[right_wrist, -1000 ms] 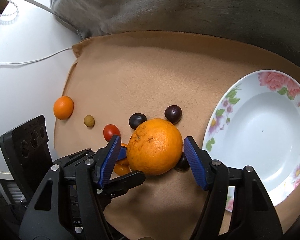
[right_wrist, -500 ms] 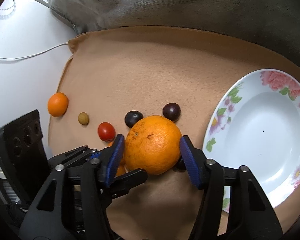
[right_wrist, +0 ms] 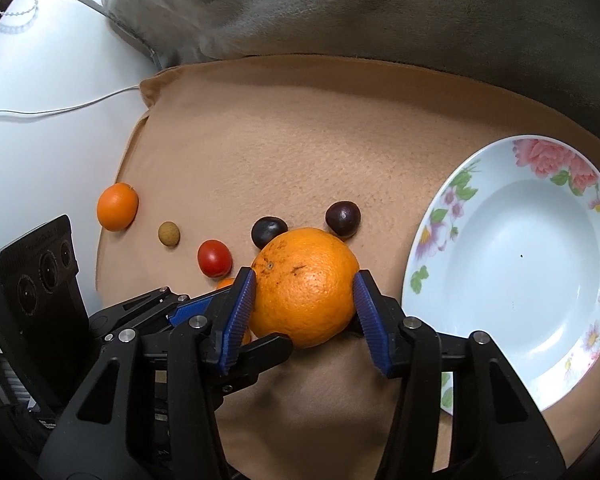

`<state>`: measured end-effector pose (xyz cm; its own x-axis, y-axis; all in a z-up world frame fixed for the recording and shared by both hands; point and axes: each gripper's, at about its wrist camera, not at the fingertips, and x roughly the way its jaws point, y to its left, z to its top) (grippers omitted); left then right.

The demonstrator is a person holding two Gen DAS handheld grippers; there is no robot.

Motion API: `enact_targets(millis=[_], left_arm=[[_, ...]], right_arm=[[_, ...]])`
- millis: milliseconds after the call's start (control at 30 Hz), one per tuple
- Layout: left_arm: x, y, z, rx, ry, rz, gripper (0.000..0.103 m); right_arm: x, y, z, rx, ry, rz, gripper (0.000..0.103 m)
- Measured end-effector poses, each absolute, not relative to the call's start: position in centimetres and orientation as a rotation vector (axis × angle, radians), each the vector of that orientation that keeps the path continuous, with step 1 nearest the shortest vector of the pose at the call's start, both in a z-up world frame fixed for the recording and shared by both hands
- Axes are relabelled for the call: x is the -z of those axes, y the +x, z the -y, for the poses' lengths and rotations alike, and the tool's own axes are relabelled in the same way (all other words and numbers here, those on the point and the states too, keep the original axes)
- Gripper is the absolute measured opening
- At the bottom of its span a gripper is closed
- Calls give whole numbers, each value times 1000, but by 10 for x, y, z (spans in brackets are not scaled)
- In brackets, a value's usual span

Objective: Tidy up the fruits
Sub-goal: 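Lift the large orange with the right gripper and lower it onto the plate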

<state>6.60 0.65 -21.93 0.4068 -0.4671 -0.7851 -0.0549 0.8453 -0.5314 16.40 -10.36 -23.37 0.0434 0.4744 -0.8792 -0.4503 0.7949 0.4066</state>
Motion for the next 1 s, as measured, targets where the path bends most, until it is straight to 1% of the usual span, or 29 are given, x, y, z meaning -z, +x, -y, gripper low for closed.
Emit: enact_targets(millis=[333,600,1000], left_arm=[[200,68,2,302,-490,-1100,51],[188,75,25,362,-454,-1084,51],[192,82,56,449,-400,-1127,51]], right_arm=[[209,159,122,-696,49,-1307,53],[192,157,153,-649,85,-1272,53],[197,153,200,-575,152,-1288,53]])
